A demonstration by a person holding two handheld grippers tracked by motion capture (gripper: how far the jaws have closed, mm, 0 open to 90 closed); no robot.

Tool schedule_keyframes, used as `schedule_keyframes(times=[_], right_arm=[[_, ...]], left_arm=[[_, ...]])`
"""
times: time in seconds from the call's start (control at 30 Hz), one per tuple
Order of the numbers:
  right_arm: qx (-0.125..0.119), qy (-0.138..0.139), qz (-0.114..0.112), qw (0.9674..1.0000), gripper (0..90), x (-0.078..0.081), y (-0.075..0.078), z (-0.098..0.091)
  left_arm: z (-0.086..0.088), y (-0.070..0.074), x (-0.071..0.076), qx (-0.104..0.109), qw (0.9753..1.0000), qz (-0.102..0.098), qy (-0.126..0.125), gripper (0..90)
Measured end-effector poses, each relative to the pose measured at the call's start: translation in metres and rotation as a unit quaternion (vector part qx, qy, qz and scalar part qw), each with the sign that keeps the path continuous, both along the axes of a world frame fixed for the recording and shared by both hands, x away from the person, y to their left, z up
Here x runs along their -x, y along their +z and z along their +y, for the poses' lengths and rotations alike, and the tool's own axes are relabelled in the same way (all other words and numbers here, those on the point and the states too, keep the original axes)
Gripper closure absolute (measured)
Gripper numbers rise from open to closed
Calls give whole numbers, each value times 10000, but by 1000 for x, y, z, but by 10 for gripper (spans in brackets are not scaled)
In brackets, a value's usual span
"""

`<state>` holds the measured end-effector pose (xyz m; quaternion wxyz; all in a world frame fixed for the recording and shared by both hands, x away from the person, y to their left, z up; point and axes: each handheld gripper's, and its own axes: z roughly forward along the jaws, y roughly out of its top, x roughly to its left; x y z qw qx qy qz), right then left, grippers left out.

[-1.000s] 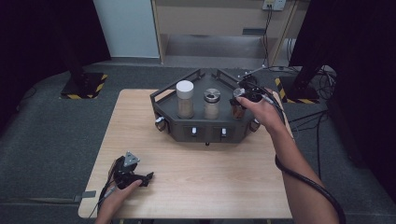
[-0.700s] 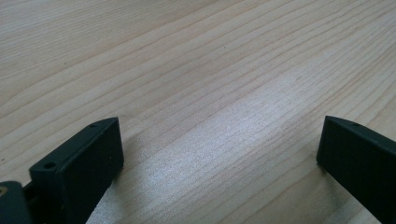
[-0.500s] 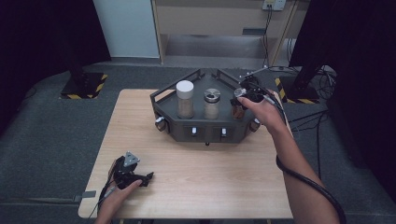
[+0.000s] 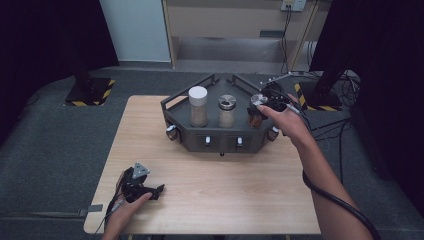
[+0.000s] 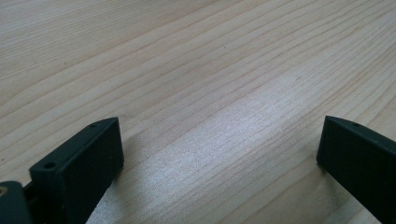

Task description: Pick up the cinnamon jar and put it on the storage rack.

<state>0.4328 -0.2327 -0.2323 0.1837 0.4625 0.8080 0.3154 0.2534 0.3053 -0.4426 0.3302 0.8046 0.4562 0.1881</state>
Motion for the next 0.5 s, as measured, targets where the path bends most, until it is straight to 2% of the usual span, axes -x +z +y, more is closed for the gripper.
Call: schedule_keyframes(times=[0.5], right_arm=[[-153, 37, -271, 9995, 61, 38, -2, -23]], left_arm=[[0, 0, 0, 0, 10000, -3, 6, 0]])
